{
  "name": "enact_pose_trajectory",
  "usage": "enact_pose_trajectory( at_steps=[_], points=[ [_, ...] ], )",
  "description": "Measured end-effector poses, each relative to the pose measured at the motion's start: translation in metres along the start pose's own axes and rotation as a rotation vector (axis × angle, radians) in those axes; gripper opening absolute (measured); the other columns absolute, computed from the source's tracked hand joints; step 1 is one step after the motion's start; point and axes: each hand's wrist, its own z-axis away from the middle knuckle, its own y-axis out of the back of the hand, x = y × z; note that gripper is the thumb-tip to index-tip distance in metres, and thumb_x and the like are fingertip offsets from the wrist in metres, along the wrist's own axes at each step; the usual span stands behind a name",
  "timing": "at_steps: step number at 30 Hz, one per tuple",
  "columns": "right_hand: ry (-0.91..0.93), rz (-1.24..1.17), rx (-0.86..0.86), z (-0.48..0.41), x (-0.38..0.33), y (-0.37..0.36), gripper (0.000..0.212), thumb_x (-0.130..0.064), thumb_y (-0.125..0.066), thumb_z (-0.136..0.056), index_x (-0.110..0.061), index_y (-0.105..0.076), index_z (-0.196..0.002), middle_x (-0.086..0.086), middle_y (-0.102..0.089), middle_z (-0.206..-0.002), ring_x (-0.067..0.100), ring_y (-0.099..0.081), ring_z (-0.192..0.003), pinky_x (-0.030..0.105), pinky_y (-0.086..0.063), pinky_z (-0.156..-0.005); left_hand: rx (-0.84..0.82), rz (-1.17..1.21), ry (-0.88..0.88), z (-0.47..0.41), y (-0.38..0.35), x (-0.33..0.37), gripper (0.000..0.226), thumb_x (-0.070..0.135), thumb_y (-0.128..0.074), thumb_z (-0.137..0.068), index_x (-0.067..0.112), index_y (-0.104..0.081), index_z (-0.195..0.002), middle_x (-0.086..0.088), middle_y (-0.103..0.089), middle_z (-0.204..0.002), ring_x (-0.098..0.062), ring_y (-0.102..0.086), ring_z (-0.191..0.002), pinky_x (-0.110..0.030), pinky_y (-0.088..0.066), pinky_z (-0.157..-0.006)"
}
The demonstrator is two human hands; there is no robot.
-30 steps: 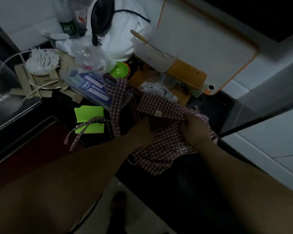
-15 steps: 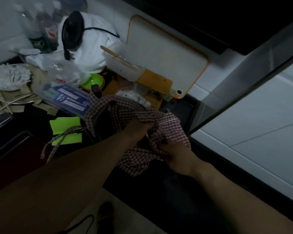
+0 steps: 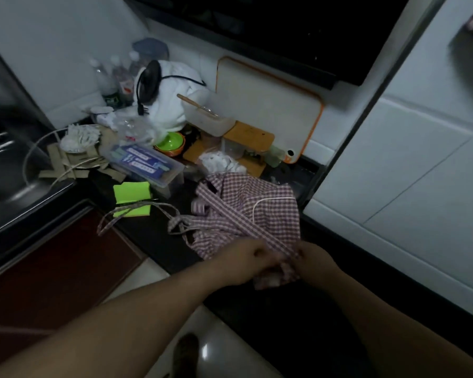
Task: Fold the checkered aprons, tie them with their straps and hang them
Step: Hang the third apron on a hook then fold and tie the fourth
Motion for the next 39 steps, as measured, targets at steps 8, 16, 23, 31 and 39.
enact_pose_trajectory(
  at_steps=[8, 16, 23, 31, 39],
  points=[
    [0.181, 0.151, 0.470, -0.014, -0.031, 0.008, 0.004, -0.023, -0.050, -0.092, -0.019, -0.050, -0.093, 0.003, -0.055, -0.096, 0.028, -0.057, -0.091, 0.042, -0.048, -0.080, 0.652, -0.193, 0.310, -0.045, 0.065, -0.053, 0.010, 0.020, -0.055, -0.099, 0.013, -0.061, -0.100, -0.008, -0.056, -0.106, -0.029, -0.057, -0.098, -0.037, -0.047, -0.084],
    [0.348, 0.159, 0.288, -0.069, -0.113, -0.023, 0.022, -0.025, -0.047, -0.101, -0.015, -0.064, -0.112, 0.007, -0.066, -0.112, 0.026, -0.061, -0.099, 0.045, -0.051, -0.090, 0.361, 0.114, 0.665, -0.102, 0.097, -0.090, 0.037, 0.033, -0.061, -0.102, 0.003, -0.069, -0.123, -0.021, -0.069, -0.125, -0.035, -0.067, -0.108, -0.040, -0.054, -0.088],
    [0.318, -0.213, 0.257, -0.065, -0.148, 0.019, 0.022, -0.041, -0.062, -0.095, -0.025, -0.066, -0.108, -0.007, -0.068, -0.102, 0.012, -0.065, -0.089, 0.039, -0.057, -0.077, 0.241, 0.699, 0.474, -0.101, 0.113, -0.027, 0.016, 0.024, -0.077, -0.093, 0.009, -0.076, -0.097, -0.013, -0.077, -0.092, -0.016, -0.070, -0.070, -0.023, -0.055, -0.057],
    [0.130, -0.335, 0.304, -0.005, -0.157, 0.076, 0.033, -0.010, -0.045, -0.103, -0.026, -0.071, -0.090, 0.001, -0.071, -0.092, 0.022, -0.063, -0.090, 0.028, -0.041, -0.071, 0.316, 0.162, 0.139, -0.056, 0.127, 0.029, 0.039, 0.033, -0.078, -0.080, 0.015, -0.067, -0.112, -0.014, -0.064, -0.117, -0.033, -0.062, -0.110, -0.046, -0.055, -0.097],
    [0.286, -0.074, 0.429, 0.136, -0.131, 0.167, 0.019, -0.014, -0.053, -0.095, -0.020, -0.058, -0.077, -0.001, -0.063, -0.081, 0.020, -0.058, -0.083, 0.031, -0.036, -0.068, 0.349, -0.212, -0.210, 0.008, 0.120, 0.147, 0.012, 0.028, -0.056, -0.097, 0.016, -0.058, -0.094, -0.006, -0.067, -0.093, -0.031, -0.062, -0.092, -0.045, -0.051, -0.081]
  ],
)
